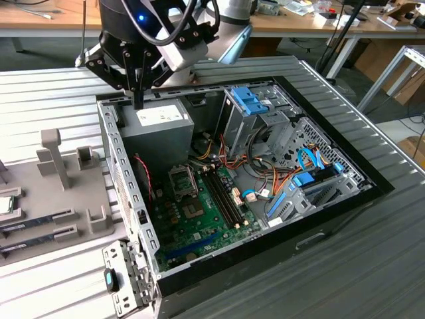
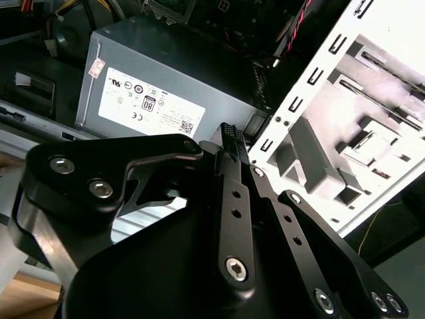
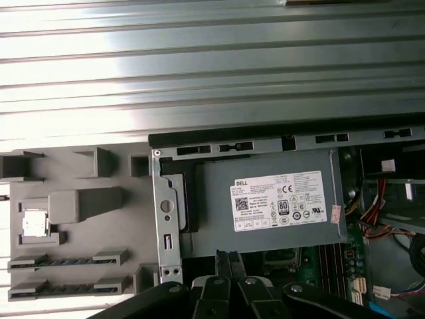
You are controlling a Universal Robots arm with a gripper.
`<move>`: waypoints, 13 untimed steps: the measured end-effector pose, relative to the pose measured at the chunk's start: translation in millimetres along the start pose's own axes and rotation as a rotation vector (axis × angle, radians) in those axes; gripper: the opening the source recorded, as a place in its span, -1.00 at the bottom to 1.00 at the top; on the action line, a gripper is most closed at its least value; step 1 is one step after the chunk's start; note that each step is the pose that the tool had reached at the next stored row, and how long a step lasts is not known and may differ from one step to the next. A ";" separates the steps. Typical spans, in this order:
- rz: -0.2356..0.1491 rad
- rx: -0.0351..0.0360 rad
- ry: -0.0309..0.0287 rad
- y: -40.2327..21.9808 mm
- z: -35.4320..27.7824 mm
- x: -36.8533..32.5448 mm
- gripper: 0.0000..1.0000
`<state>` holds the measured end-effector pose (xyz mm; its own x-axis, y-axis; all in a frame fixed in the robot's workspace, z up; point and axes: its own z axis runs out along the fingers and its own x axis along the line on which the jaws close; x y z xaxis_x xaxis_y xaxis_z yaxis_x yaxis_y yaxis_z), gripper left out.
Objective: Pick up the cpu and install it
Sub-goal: 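Reach for the cpu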
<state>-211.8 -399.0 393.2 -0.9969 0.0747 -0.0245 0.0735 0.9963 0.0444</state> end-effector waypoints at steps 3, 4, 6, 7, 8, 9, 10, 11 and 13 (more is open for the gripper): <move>0.000 0.0000 0.0000 -0.2 0.0 2.0 -0.79; 0.000 0.0000 0.0000 -0.2 0.0 2.6 -0.79; 0.000 0.0000 0.0000 -0.4 0.0 4.7 -0.79; 0.000 0.0000 0.0000 -0.4 -0.1 5.6 -0.79; 0.000 0.0000 0.0000 -0.5 -0.1 6.3 -0.79; 0.000 0.0000 0.0000 -0.5 -0.1 6.8 -0.79; 0.000 0.0000 0.0000 -0.6 -0.1 7.5 -0.79; 0.000 0.0000 0.0000 -0.6 -0.1 8.6 -0.79; 0.000 0.0000 0.0000 -0.9 -0.2 11.7 -0.79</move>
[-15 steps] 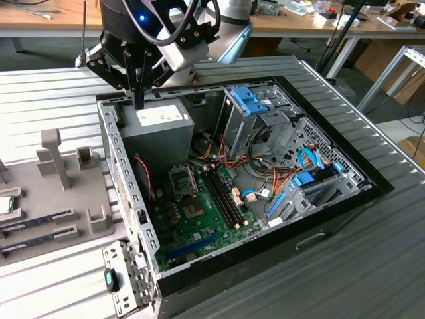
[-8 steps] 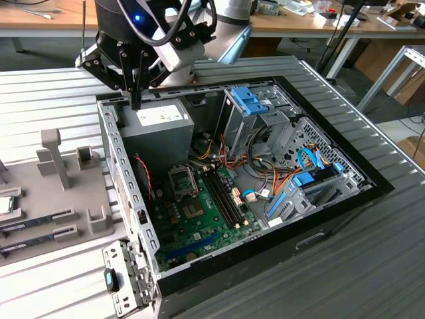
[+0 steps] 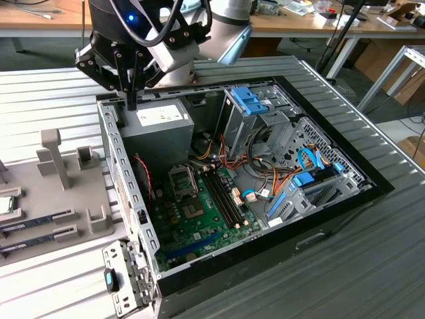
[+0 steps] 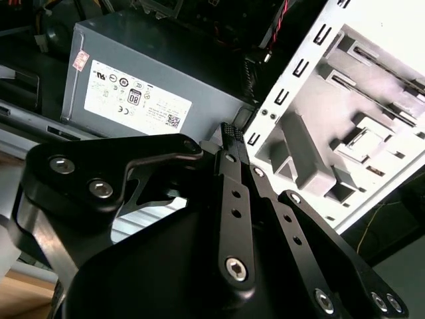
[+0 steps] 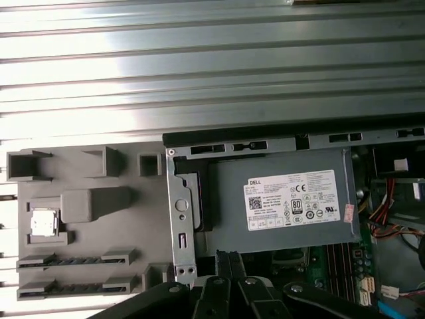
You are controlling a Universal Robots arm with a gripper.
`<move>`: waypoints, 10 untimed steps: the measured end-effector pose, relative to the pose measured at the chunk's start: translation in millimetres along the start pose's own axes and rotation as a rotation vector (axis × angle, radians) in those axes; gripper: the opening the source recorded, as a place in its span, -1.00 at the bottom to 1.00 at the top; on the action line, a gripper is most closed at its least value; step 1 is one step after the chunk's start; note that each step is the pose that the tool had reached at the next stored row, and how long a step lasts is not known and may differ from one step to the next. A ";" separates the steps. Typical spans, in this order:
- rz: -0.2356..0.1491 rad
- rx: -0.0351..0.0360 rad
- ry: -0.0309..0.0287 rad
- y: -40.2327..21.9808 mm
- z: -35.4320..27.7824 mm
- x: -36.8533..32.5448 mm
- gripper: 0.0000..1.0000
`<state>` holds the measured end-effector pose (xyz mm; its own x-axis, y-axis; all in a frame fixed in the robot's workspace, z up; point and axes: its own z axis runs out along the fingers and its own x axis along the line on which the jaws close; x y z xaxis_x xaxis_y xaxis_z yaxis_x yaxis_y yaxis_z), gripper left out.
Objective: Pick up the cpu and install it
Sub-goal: 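Reach for the cpu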
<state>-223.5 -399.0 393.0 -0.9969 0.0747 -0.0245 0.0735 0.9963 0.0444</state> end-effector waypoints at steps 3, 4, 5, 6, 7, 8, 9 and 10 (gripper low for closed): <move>0.000 0.0000 0.0000 -0.2 0.0 2.8 -0.79; 0.000 0.0000 0.0000 -0.3 -0.1 4.1 -0.79; 0.000 0.0000 0.0000 -0.4 -0.1 5.0 -0.79; 0.000 0.0001 0.0001 -0.4 -0.2 5.7 -0.79; 0.000 0.0001 0.0000 -0.5 -0.2 6.9 -0.79; 0.000 0.0000 0.0000 -0.6 -0.2 8.1 -0.79; 0.000 0.0000 0.0000 -0.7 -0.2 8.8 -0.79; 0.000 0.0000 0.0000 -0.7 -0.2 9.5 -0.79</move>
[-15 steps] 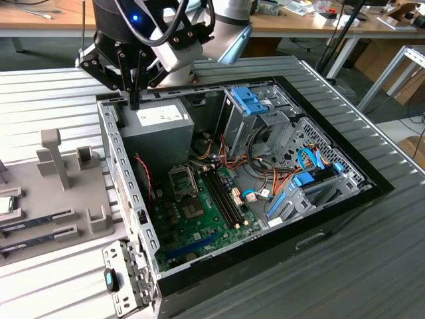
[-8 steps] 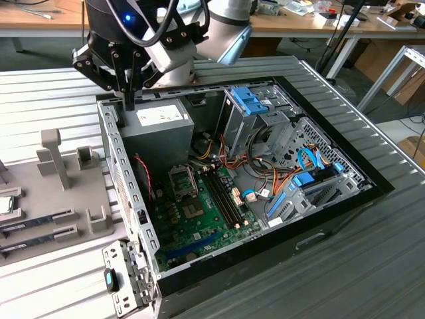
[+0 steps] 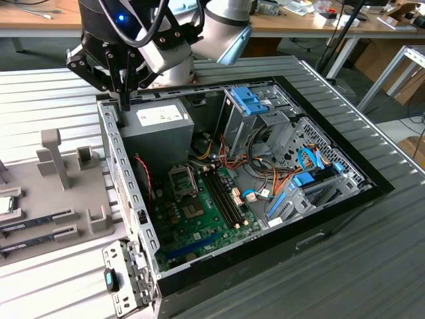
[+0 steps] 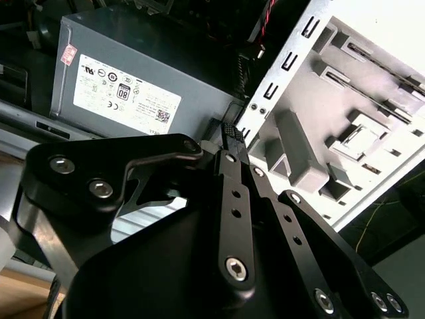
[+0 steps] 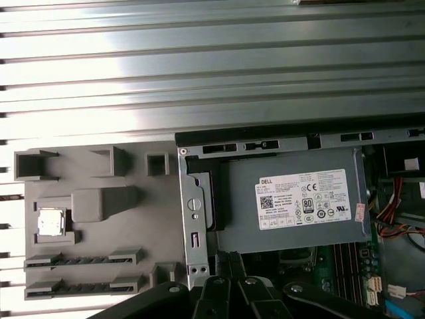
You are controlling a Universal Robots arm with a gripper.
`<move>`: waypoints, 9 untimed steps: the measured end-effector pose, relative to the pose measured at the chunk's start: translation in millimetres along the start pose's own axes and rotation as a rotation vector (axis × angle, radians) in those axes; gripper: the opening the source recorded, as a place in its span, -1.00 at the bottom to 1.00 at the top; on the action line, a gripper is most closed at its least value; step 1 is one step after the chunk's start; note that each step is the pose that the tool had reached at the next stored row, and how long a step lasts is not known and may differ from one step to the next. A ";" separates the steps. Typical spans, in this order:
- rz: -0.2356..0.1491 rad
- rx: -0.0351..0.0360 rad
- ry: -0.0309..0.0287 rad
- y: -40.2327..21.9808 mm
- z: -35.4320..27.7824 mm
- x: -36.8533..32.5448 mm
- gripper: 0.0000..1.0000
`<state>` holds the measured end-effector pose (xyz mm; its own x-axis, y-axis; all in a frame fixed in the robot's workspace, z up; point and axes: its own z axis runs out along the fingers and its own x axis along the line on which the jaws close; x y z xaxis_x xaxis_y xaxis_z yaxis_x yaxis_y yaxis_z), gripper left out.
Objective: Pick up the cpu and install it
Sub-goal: 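Reach for the cpu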
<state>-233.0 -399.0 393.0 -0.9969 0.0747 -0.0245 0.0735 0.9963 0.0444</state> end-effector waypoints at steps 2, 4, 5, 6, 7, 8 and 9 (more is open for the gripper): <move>0.000 -0.0001 -0.0001 -0.2 0.0 3.1 -0.79; 0.000 0.0000 0.0000 -0.3 -0.1 4.4 -0.79; 0.000 0.0000 0.0000 -0.4 -0.1 5.2 -0.79; 0.000 0.0000 0.0000 -0.5 -0.1 6.2 -0.79; 0.000 0.0000 0.0000 -0.5 -0.1 6.9 -0.79; 0.000 0.0000 0.0000 -0.6 -0.1 7.8 -0.79; 0.000 0.0000 0.0000 -0.6 -0.2 8.6 -0.79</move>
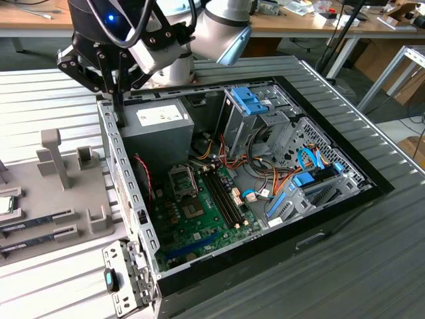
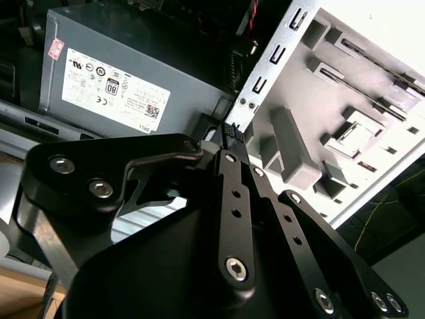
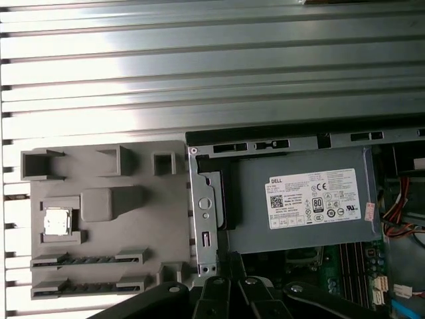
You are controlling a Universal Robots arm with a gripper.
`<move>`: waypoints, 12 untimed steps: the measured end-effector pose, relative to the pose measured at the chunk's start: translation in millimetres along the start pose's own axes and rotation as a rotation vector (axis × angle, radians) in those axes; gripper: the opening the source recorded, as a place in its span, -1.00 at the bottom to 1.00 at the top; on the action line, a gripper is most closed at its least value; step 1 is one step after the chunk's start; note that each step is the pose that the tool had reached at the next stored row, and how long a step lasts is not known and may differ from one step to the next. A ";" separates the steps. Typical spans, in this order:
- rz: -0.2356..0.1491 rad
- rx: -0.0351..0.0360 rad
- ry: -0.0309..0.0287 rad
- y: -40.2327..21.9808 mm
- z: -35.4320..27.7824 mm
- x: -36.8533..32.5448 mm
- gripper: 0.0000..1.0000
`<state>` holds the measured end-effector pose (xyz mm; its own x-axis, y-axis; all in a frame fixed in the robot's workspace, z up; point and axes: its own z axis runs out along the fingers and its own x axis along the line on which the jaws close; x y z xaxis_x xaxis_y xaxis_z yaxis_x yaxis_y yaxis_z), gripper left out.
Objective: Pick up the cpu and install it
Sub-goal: 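Reach for the cpu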
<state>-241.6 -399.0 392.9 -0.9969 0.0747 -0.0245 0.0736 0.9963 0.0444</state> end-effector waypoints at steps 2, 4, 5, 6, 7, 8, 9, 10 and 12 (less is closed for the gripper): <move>0.000 0.0001 0.0001 -0.1 -0.1 1.6 -0.79; 0.000 0.0000 0.0000 -0.3 -0.1 3.5 -0.79; 0.000 0.0000 0.0000 -0.3 -0.1 4.1 -0.79; 0.000 0.0000 -0.0001 -0.4 -0.1 4.7 -0.79; 0.000 0.0000 0.0000 -0.4 -0.2 5.2 -0.79; 0.000 0.0000 0.0000 -0.5 -0.2 6.2 -0.79; 0.000 0.0001 0.0001 -0.5 -0.2 6.9 -0.79; 0.000 0.0000 0.0000 -0.6 -0.2 7.5 -0.79; 0.000 0.0000 0.0000 -0.6 -0.2 8.6 -0.79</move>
<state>-250.1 -399.0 392.9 -0.9969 0.0747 -0.0245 0.0736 0.9963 0.0443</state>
